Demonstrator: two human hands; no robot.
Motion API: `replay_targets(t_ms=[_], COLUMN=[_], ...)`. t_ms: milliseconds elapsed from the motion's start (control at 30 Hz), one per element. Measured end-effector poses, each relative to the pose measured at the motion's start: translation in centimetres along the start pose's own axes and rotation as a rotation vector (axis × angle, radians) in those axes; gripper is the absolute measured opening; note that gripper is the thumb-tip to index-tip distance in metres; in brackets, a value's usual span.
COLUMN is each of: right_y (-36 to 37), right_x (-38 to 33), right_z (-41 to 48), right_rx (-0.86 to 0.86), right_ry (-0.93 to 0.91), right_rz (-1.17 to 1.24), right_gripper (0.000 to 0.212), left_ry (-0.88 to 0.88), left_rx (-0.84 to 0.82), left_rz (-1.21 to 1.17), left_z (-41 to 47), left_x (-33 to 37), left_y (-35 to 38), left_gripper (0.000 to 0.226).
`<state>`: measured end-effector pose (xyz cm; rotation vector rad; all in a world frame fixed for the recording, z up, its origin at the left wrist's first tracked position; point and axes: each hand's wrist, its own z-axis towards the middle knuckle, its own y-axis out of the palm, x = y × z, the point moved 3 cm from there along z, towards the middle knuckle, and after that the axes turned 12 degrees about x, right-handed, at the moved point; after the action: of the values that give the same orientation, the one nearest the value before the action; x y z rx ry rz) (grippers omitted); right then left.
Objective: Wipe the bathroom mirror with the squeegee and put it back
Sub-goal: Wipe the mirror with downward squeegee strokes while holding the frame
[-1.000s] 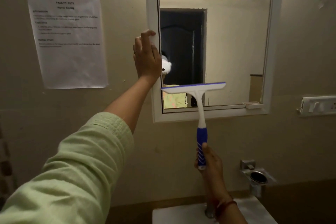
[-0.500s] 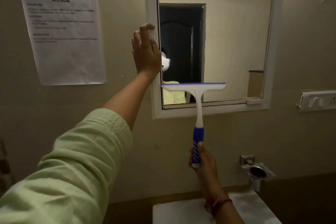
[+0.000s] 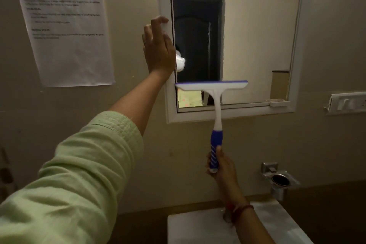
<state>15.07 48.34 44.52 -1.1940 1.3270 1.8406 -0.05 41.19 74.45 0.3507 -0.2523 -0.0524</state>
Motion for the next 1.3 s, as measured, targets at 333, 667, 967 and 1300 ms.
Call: replay_targets(t_ms=[333, 667, 967, 1300], right_y=[-1.7, -2.4, -2.7, 2.3], right_x=[3.5, 2.7, -3.7, -23.3], right_z=[-1.1, -1.7, -3.3, -1.6], right_rx=[0.017, -0.005, 0.258, 0.212], right_ry=[0.148, 0.118, -0.317, -0.86], right_rz=[-0.015, -0.049, 0.019, -0.048], right_gripper=[0.045, 0.035, 0.056, 0.03], left_ry=[-0.002, 0.005, 0.0, 0.022], left_rx=[0.009, 0.008, -0.004, -0.024], left_rz=[0.001, 0.015, 0.029, -0.008], left_z=[0.1, -0.1, 0.2, 0.0], left_x=[0.2, 0.3, 0.4, -0.2], left_y=[-0.1, -0.3, -0.3, 0.2], left_gripper=[0.033, 0.031, 0.033, 0.039])
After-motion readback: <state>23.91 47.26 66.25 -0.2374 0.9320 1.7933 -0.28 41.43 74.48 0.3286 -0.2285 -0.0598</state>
